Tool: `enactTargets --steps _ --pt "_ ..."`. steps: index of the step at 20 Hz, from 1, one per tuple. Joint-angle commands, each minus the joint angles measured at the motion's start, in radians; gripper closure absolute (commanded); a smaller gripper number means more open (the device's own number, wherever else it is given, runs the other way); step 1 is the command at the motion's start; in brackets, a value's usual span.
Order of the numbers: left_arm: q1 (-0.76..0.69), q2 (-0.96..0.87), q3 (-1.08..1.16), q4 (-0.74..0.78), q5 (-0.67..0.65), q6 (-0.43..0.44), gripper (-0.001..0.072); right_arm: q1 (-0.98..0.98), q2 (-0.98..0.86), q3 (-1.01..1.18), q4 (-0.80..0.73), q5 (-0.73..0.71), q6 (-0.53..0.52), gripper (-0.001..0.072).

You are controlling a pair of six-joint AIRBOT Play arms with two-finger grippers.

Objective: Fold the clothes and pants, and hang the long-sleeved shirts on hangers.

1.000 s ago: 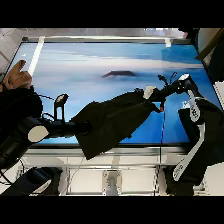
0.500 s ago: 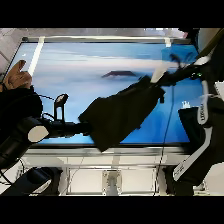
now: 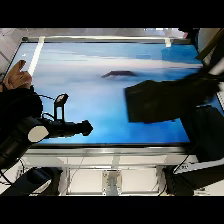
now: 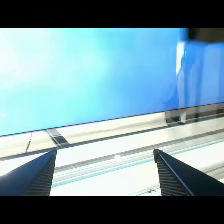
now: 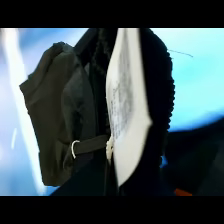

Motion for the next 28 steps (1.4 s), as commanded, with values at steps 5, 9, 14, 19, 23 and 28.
enactTargets --steps 5,9,14,19,23,28 --pt "0.001 0.0 0.001 0.018 0.005 0.001 0.0002 -0.636 0.273 0.0 -0.159 0.086 0.106 0.0695" --pt "0.001 0.0 0.001 0.018 0.027 0.021 0.0002 -0.747 0.372 -0.099 -0.15 0.09 0.105 0.0695" --pt "0.001 0.0 0.001 0.017 0.03 0.043 0.0002 -0.623 0.47 -0.278 -0.158 0.09 0.084 0.0514" --pt "0.001 0.001 0.001 0.018 0.031 0.043 0.0002 -0.619 0.508 -0.113 -0.167 0.066 0.101 0.0153" --pt "0.001 0.0 0.001 0.017 0.15 0.043 0.0002 -0.602 0.523 -0.003 0.473 0.01 0.109 0.0163" --pt "0.001 0.001 0.001 0.017 0.367 0.043 0.0002 -0.16 0.578 -0.031 0.634 0.074 0.024 0.062"
